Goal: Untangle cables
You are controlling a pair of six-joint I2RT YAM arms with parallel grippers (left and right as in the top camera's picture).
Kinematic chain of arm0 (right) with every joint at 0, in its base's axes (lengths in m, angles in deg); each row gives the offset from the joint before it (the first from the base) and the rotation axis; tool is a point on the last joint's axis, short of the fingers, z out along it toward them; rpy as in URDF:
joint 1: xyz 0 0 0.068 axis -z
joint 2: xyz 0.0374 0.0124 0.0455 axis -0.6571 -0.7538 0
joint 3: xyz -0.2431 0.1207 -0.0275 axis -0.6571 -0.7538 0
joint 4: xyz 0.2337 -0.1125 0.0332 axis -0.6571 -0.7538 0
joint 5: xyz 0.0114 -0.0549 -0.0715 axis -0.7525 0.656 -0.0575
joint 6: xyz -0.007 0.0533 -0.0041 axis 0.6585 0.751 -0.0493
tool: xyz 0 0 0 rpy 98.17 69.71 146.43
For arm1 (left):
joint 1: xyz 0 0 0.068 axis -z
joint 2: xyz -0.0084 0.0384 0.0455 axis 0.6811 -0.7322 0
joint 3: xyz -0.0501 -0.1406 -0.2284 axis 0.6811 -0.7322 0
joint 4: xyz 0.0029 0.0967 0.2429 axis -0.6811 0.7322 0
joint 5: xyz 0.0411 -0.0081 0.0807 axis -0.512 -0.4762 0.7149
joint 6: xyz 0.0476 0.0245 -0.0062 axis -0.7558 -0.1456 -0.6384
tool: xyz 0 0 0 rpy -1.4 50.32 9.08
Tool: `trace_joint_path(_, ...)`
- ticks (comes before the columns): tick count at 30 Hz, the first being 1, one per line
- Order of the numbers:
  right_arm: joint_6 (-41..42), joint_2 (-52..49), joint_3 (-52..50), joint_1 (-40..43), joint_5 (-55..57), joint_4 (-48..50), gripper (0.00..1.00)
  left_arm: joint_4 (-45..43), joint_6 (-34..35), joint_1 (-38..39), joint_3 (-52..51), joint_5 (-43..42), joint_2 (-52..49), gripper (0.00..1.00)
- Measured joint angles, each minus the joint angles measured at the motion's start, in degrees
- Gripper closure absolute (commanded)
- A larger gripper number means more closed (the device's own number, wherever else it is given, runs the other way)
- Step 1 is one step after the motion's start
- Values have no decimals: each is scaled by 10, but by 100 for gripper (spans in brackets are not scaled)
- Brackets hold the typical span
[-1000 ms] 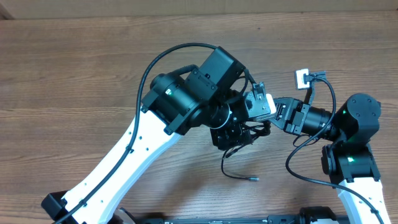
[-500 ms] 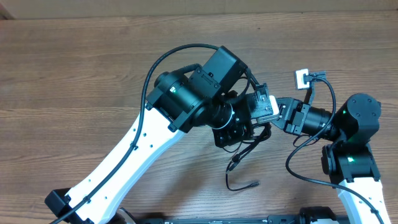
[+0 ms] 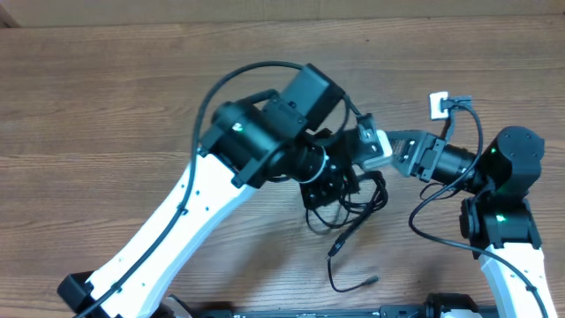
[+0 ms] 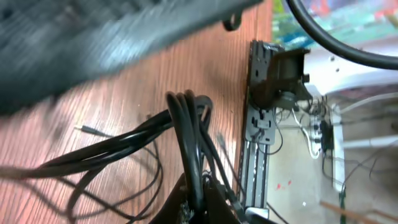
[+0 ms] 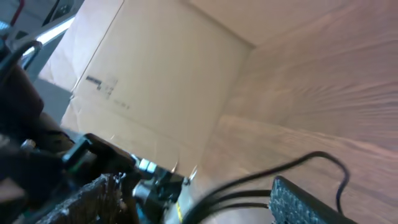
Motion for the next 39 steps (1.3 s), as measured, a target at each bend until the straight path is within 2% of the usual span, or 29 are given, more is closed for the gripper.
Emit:
trace_joint_path(11, -96, 0, 0, 21, -45, 0, 29, -5, 88, -109, 0, -19, 31, 96)
trace_joint_path(21, -191, 0, 0, 21, -102, 0, 34, -7, 86, -140, 0, -118, 31, 96)
trace_joint_path(27, -224, 0, 0, 21, -112, 1, 44, -16, 86, -140, 0, -139, 31, 96)
trace_joint_path(33, -235, 0, 0, 21, -118, 1, 49, -36, 86, -140, 0, -151, 31, 96)
trace_joint_path(36, -237, 0, 0, 21, -122, 1, 60, -44, 87, -140, 0, -154, 31, 96)
trace_joint_path(39, -240, 0, 0, 21, -127, 1, 65, -46, 87, -140, 0, -157, 31, 96)
